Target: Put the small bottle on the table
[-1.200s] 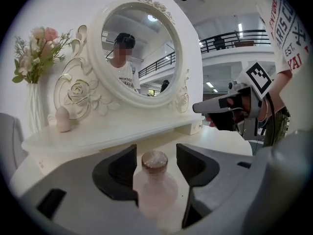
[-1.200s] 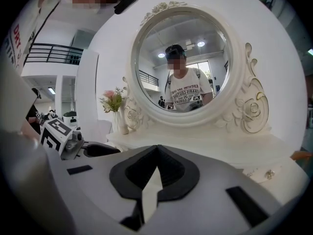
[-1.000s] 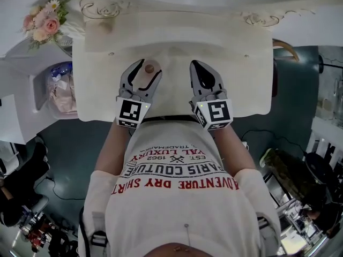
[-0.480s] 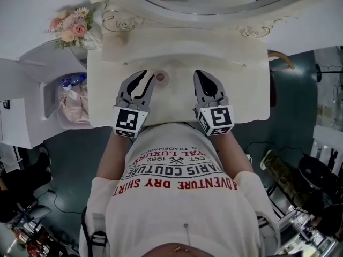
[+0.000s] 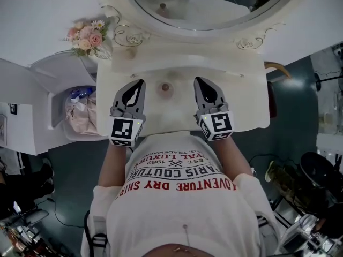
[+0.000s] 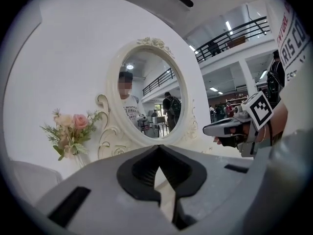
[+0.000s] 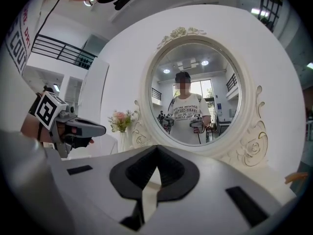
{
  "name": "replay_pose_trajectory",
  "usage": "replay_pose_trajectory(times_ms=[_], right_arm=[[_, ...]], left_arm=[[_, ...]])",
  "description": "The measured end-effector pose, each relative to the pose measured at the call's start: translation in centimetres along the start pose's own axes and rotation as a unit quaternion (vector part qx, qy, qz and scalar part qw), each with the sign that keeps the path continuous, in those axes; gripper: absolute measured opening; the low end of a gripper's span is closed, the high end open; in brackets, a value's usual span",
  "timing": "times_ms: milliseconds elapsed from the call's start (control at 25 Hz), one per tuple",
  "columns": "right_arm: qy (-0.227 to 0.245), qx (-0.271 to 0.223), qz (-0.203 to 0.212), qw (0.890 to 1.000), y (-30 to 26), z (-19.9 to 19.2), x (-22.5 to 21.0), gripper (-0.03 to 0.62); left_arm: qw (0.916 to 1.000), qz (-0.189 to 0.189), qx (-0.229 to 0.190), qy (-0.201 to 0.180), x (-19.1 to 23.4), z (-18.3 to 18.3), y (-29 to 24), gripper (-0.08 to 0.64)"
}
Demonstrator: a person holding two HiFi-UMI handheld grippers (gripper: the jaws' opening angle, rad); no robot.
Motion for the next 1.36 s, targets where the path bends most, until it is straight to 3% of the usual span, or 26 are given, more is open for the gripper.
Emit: replay_pose_trajectory(times_ms=[240, 560, 880, 1080, 1360], right_arm=[[0.005, -0.02, -0.005, 1.0, 0.2, 1.1, 0.8, -0.002], [0.02, -0.006, 0.009, 1.0, 0.7, 1.2, 1.4, -0.002], [0.026, -0.015, -0.016, 0.999, 0.4, 1.6, 1.2, -0.002], [0.03, -0.017, -0.012, 0.999, 0.3, 1.7, 1.4, -0.002], [0.024, -0.018, -0.04, 0.999, 0.4, 1.3, 1.4, -0.002]], left_arm=[[0.9999, 0.01, -0.012, 0.004, 0.6, 0.7, 1.4, 0.008], [0.9995, 0.022, -0.022, 0.001, 0.4, 1.0, 1.8, 0.008], [0.9991, 0.038, -0.019, -0.003, 1.0, 0.8, 1.7, 0.008], [0.9997, 0.023, -0.009, 0.001, 0.8, 0.7, 1.4, 0.008], [1.0, -0.001, 0.006, 0.002, 0.4, 0.0, 0.8, 0.009]])
Point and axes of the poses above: the fingertips, and each gripper's own axes: y backward along the fingers, x to its left, z out of its top, the point moved 9 cm from there along y, backward along the fingers, and after that the axes turned 2 degrees about y, right-handed, at the moved point
